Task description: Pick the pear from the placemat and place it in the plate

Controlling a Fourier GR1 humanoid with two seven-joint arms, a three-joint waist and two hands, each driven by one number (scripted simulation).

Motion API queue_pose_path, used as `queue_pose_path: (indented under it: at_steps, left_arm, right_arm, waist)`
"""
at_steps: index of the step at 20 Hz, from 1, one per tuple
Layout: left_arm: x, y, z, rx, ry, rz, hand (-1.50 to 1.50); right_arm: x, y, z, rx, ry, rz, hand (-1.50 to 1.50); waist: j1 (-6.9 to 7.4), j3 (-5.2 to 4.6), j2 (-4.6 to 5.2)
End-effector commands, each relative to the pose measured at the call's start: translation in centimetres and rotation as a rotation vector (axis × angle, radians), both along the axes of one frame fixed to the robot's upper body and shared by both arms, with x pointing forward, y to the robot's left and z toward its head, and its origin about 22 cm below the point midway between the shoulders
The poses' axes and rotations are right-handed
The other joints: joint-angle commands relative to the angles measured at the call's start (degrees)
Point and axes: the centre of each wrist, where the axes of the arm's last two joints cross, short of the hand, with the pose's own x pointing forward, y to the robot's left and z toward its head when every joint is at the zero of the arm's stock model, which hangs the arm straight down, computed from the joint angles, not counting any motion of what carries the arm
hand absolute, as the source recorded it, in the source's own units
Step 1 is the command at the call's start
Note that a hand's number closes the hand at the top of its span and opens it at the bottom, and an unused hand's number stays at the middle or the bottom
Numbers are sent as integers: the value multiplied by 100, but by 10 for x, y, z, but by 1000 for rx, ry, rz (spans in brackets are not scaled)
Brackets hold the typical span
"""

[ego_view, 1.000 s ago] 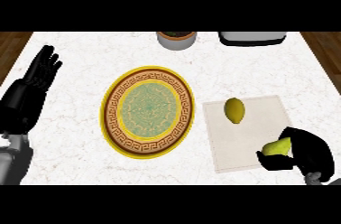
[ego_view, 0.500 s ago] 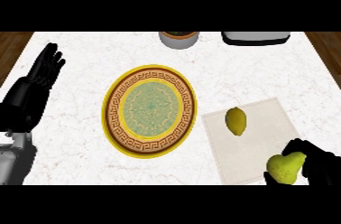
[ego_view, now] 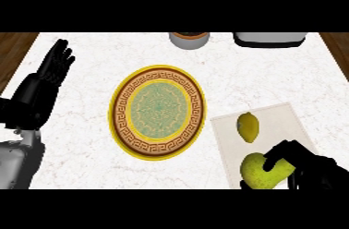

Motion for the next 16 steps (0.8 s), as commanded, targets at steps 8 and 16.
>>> queue_pose_path:
  at_steps: [8, 16]
  left_arm:
    - [-1, -2, -10, 7, 4, -9, 0]
    - [0, -8, 5, 23, -3, -26, 0]
  right_arm:
    - [46, 113, 24, 70, -14, 107, 150]
    - [116, 170, 10, 138, 75, 116, 150]
  waist:
    - [93, 3, 16]
    - [171, 8, 30]
